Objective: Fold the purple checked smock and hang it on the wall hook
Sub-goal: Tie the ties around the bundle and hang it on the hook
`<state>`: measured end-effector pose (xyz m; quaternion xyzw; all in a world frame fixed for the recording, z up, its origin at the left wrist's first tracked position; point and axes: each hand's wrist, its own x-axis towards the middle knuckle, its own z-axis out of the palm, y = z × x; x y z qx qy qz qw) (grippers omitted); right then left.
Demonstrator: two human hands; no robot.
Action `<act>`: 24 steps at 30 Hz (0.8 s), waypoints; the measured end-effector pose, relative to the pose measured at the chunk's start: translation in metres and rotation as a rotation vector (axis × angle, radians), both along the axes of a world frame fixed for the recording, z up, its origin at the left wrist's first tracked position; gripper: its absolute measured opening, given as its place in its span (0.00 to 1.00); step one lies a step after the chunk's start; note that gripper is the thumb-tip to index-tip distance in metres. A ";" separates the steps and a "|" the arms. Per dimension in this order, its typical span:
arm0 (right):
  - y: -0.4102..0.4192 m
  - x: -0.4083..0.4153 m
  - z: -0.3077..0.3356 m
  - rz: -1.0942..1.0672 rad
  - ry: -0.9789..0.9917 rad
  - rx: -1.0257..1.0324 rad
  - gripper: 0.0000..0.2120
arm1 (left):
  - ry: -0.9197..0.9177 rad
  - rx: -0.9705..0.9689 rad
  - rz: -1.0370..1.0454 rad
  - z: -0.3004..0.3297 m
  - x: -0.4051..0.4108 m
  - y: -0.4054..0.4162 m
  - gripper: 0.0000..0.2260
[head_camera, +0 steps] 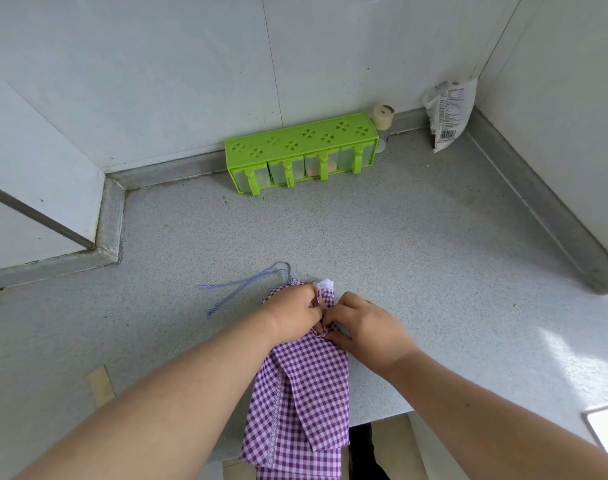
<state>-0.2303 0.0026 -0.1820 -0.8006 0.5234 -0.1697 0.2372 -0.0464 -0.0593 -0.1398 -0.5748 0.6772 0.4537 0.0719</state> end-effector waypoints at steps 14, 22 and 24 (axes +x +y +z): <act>0.001 0.005 0.017 -0.501 -0.607 0.526 0.09 | 0.093 0.010 0.125 -0.004 0.002 0.002 0.08; -0.001 0.014 0.022 -0.805 -1.121 0.780 0.07 | 0.145 0.048 0.194 0.007 0.008 -0.001 0.11; -0.001 0.012 0.021 -0.880 -1.211 0.854 0.08 | 0.139 0.043 0.182 0.008 0.008 0.001 0.11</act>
